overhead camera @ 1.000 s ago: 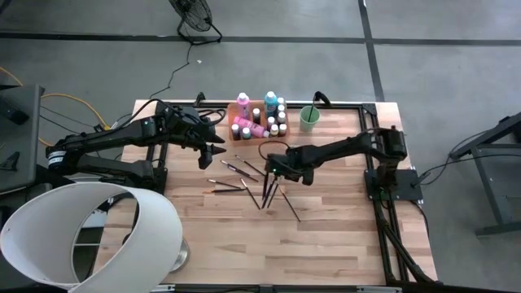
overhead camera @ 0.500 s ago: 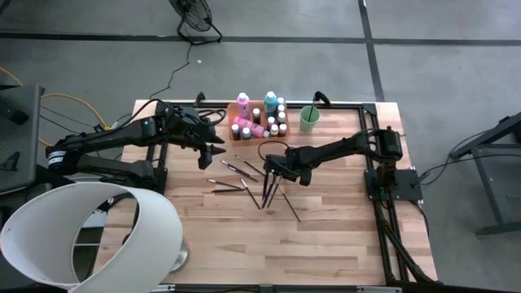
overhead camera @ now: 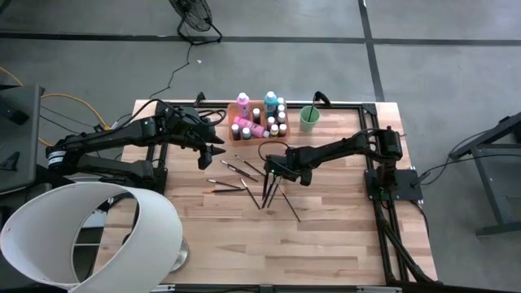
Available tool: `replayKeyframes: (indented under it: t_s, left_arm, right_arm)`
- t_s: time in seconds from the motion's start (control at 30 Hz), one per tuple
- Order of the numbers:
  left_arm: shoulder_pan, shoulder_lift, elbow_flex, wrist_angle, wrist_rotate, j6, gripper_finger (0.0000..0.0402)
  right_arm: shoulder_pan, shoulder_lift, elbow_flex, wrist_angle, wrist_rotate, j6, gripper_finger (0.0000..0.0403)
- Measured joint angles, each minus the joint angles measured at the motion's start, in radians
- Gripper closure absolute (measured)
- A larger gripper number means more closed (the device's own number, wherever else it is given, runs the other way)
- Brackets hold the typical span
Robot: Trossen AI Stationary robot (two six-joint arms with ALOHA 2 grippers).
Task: Pick & Place Paint Supplies
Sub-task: Put the silver paint brush into the green cup
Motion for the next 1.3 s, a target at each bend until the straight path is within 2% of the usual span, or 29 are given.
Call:
replayKeyframes:
  t_s: [0.27, 0.67, 1.07, 1.3]
  left_arm:
    - [0.000, 0.000, 0.000, 0.000, 0.000, 0.000, 0.0240]
    - [0.000, 0.000, 0.000, 0.000, -0.005, 0.000, 0.0240]
    - [0.000, 0.000, 0.000, 0.000, -0.004, -0.001, 0.0240]
    - [0.000, 0.000, 0.000, -0.004, -0.004, -0.001, 0.0240]
  right_arm:
    - [0.000, 0.001, -0.001, -0.010, -0.009, -0.030, 0.0360]
    - [0.000, 0.001, -0.001, -0.021, -0.015, -0.054, 0.0395]
    - [-0.001, -0.010, -0.001, -0.009, -0.003, -0.108, 0.0399]
    - [-0.003, -0.105, -0.002, -0.042, 0.066, -0.166, 0.0399]
